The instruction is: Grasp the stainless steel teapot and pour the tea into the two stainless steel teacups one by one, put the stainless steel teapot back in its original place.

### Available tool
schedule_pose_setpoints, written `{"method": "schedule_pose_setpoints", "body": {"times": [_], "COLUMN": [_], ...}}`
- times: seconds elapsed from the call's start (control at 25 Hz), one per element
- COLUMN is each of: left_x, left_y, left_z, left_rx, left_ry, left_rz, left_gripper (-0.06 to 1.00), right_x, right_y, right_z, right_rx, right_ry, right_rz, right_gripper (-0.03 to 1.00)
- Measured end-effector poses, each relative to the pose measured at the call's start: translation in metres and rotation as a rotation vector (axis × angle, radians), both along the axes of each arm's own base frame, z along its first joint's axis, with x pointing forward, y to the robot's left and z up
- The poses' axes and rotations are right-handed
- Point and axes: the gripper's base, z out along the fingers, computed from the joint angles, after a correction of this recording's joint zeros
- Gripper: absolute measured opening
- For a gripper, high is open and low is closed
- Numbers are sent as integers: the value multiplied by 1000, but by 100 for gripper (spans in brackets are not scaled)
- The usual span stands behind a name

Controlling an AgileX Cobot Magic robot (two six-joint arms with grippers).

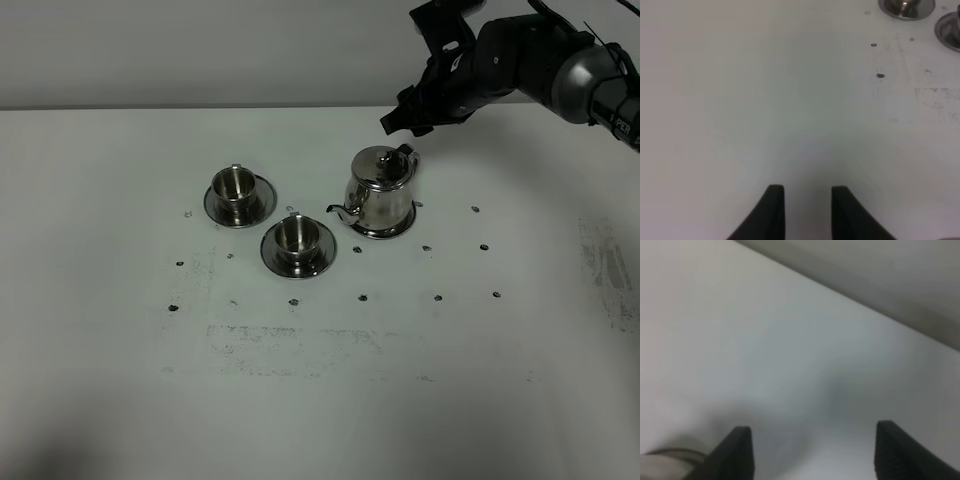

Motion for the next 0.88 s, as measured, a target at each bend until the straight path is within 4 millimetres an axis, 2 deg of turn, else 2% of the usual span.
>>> {"method": "schedule_pose_setpoints", "body": {"times": [0.28,0.6,0.88], "left_x": [0,0,0], "left_y": [0,0,0], "left_z": [0,0,0], "left_rx": [-3,-2,-1], "left_ry": [0,0,0], "left_rz": [2,2,1], "left_gripper": [28,28,28], "right_x": [-1,-6,-15], "right_y": [3,8,0], "right_z": [-10,-12,-19], "right_rx": [-1,-10,-119], "right_ry": [32,75,190], "right_rz": [12,44,72], "right_gripper": [49,49,49]}}
